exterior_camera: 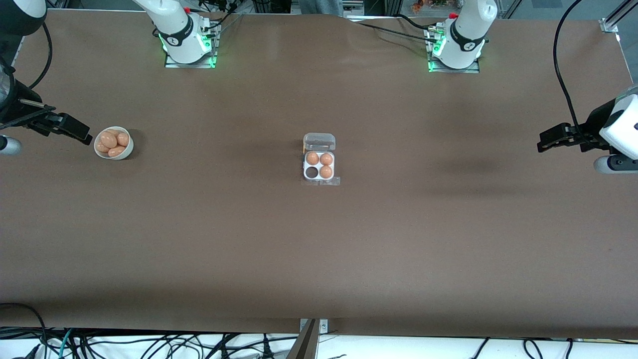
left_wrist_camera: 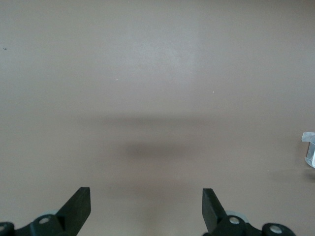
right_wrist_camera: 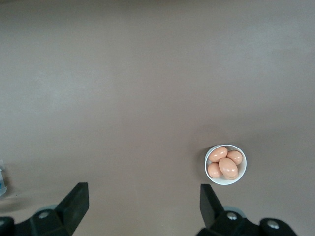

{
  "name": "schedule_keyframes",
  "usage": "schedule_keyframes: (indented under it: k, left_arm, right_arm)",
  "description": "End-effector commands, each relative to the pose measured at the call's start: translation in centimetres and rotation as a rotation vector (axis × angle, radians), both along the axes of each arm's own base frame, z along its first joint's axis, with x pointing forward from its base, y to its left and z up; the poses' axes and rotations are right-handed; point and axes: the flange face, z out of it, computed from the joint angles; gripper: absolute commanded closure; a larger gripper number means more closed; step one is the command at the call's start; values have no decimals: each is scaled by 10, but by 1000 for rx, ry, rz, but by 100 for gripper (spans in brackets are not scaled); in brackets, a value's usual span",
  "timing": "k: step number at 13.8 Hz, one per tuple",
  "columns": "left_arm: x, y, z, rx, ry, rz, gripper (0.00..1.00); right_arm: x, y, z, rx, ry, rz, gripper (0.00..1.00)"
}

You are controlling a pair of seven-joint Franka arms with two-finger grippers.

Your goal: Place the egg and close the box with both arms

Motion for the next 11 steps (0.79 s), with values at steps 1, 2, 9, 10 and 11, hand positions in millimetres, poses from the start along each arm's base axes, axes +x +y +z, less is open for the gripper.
schedule_keyframes:
  k: [1,2,9,10,11]
  left_arm:
    - [5,3,-4,32,9,-23,0]
    - [5,4,-4,31,9,-23,0]
    - [8,2,-12,26,22,-23,0]
    - [8,2,-12,25,21,-23,0]
    - [8,3,-12,26,22,-21,0]
  right_arm:
    - [-10,-3,5,9,-3,14,0]
    - [-10,-3,5,9,-1,14,0]
    - [-10,-3,5,9,0,14,0]
    - [-10,-3,5,9,2,14,0]
    - [-10,-3,5,9,2,14,0]
